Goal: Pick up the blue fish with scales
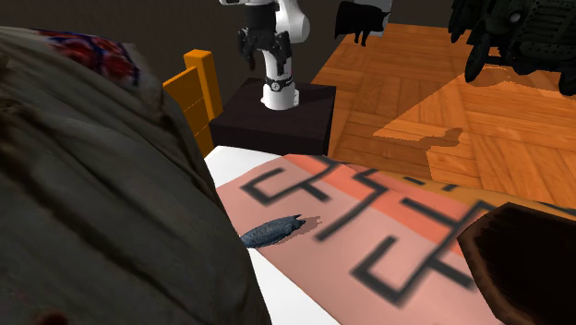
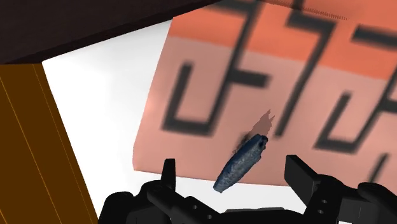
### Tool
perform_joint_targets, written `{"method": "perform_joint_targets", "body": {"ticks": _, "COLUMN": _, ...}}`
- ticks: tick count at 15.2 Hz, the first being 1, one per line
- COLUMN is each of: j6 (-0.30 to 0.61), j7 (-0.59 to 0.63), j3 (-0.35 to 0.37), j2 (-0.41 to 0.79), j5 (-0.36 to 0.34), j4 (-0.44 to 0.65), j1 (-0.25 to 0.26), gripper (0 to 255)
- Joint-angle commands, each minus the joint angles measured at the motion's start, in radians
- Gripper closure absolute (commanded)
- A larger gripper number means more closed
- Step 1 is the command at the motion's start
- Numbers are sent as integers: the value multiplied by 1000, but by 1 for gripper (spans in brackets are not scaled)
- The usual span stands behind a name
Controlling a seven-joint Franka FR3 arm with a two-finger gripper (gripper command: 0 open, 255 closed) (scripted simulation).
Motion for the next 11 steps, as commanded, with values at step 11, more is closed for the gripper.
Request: {"method": "perform_joint_targets", "body": {"ticks": 11, "j6": 136, "j7": 339, "j3": 96, "j2": 492, "j5": -119, "j4": 246, "j1": 12, "gripper": 0}}
